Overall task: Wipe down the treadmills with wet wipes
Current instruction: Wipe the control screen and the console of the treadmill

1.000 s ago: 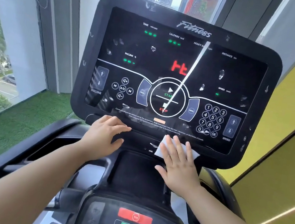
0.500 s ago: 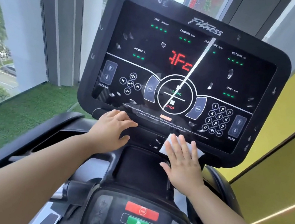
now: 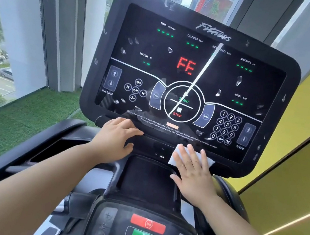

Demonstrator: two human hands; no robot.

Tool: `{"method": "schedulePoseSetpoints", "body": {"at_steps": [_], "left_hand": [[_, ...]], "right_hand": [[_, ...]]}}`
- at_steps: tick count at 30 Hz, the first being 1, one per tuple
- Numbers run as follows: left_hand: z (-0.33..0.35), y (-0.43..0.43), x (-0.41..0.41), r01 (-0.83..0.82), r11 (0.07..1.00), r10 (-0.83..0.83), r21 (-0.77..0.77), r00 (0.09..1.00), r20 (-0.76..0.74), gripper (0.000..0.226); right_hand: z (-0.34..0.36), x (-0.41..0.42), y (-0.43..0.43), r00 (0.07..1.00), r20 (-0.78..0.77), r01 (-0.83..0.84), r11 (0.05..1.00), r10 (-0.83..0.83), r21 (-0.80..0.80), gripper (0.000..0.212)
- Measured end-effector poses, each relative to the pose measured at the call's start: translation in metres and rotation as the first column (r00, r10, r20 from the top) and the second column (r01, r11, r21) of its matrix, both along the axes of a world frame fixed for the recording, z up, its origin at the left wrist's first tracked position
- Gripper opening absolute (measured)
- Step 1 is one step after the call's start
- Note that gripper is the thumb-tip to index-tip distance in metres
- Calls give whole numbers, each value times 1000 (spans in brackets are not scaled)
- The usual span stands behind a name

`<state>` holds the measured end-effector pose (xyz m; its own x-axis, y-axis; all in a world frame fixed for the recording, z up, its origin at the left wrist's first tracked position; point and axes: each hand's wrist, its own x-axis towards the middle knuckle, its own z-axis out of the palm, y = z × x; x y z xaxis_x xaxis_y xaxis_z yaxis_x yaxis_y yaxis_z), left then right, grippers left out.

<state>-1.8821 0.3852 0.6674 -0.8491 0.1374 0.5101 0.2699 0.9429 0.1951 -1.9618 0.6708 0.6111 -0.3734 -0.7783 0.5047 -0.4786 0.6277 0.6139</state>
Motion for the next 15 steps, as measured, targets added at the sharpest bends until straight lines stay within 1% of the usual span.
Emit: {"method": "schedulePoseSetpoints", "body": {"at_steps": [4,7,10,13,15], "left_hand": [[0,1,1,-4,1000,5,4,1000,-15,49],[-1,1,1,0,1000,0,8,1000,-12,49],[1,-1,1,1,1000,-1,0,1000,-7,49],[2,-1,0,2,1000,-2,-8,1000,-15,47],[2,-1,1,-5,1000,5,-6,1000,-13,47]], "right_hand": [[-1,6,-49,999,42,-3,1000,4,-10,72],[2,9,-69,998,57,3,1000,-5,30,71],[8,1,-42,999,29,-33,994,30,107,69],[6,-3,-2,999,-7,-41,995,42,94,68],[4,-4,6,999,-1,-41,997,42,72,69]]}}
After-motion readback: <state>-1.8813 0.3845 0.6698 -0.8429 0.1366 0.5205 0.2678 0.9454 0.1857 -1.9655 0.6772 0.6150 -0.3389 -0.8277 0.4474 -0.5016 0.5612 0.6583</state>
